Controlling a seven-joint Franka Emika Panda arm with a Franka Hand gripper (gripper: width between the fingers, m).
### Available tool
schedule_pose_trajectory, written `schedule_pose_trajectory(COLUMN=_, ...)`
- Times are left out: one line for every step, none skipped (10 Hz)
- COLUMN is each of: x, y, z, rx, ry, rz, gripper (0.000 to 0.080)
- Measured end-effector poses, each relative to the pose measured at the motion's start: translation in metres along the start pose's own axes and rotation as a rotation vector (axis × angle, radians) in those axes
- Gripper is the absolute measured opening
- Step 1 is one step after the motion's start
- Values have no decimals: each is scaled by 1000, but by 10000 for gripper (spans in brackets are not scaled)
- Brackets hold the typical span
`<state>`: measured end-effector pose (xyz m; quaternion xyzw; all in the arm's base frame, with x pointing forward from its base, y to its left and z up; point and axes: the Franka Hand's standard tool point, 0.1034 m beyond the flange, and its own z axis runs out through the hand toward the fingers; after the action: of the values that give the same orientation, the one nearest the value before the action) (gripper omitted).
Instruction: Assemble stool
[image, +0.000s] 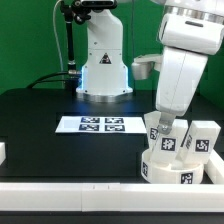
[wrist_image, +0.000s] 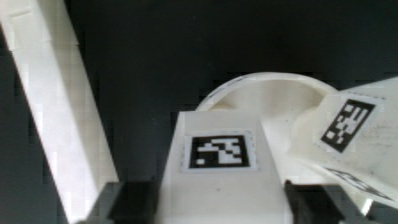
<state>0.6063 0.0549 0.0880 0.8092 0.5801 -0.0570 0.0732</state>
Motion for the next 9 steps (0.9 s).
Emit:
schedule_pose_trajectory(x=0, y=0, z=0, rx=0, ry=0, rz=16, gripper=338)
schedule_pose_trajectory(x=-1, y=0, z=0, rx=0, ry=0, rz=67, gripper=338)
schedule_pose_trajectory(x=-1, y=0, z=0, rx=0, ry=0, rz=139, gripper=338)
schedule_pose_trajectory(x=-1, y=0, z=0, rx=1, ry=0, rz=233, gripper=338)
schedule_pose_trajectory(x=-1, y=0, z=1, rx=0, ry=2, rz=317, gripper=338)
schedule_pose_trajectory(x=0, y=1, z=1, rx=-11, ry=16, rz=430, gripper=338)
schedule_pose_trajectory(x=0, y=1, z=1, rx=-12, ry=19, rz=534, gripper=340)
schedule_pose_trajectory(x=0, y=1, z=1, rx=-13, ry=21, rz=632, gripper=340)
schedule_pose_trajectory(x=1, y=0, z=1, rx=-11, ry=22, rz=735, gripper=340)
